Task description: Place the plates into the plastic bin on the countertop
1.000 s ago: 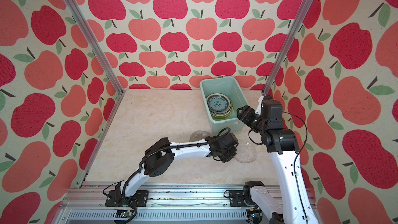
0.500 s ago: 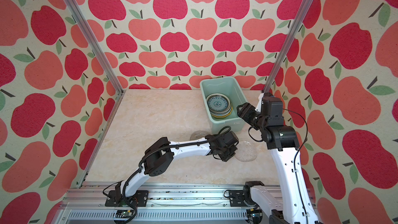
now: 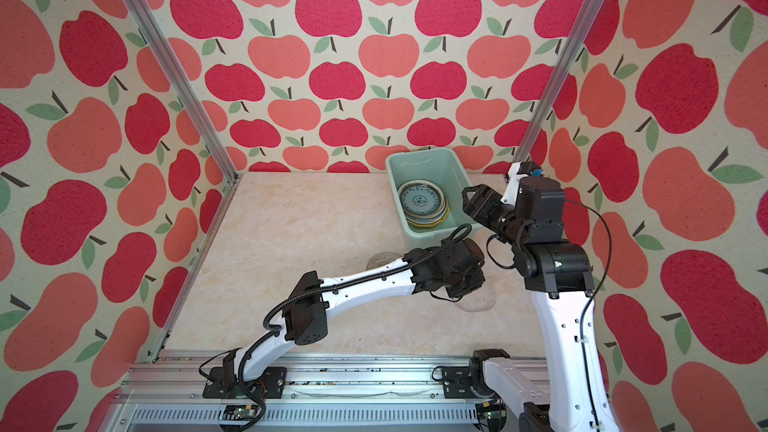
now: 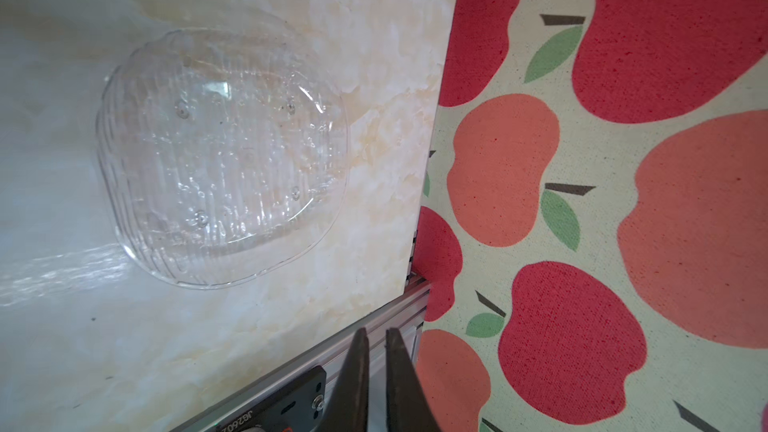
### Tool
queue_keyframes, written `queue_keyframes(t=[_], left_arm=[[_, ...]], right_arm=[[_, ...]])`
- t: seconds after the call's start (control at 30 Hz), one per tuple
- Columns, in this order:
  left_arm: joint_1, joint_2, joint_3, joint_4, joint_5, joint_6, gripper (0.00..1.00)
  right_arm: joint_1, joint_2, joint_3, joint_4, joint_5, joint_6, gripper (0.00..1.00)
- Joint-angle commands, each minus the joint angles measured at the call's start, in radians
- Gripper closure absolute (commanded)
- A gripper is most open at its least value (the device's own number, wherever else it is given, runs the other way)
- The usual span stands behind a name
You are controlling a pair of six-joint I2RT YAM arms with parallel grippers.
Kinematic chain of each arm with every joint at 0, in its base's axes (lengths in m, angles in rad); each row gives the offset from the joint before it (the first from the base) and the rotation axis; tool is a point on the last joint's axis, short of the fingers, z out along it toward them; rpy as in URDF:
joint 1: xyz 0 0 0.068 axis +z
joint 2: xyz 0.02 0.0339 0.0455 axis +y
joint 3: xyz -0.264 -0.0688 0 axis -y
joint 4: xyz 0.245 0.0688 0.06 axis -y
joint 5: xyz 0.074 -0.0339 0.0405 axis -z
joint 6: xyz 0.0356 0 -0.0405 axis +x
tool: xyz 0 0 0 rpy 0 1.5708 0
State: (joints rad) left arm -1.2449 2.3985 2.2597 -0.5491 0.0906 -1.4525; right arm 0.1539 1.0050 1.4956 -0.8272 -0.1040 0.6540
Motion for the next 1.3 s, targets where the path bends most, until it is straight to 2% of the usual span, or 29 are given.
queue_keyframes(t=[0.0, 0.23, 0.6, 1.27], left_arm=[[0.013, -0.029, -0.117, -0.053, -0.024, -0.059, 0.76], [0.043, -0.073, -0.279, -0.014, 0.033, -0.155, 0.62], [0.070, -0.007, -0.278, 0.073, 0.116, -0.174, 0.60], [0.094, 0.091, -0.200, 0.093, 0.164, -0.177, 0.78]], right_arm=[[-0.007, -0.024, -0.004, -0.018, 0.033, -0.042, 0.29], [-0.007, -0.038, -0.030, -0.018, 0.032, -0.035, 0.28], [-0.006, -0.010, -0.046, 0.018, -0.001, -0.006, 0.28], [-0.008, 0.003, -0.063, 0.034, -0.013, 0.017, 0.29]])
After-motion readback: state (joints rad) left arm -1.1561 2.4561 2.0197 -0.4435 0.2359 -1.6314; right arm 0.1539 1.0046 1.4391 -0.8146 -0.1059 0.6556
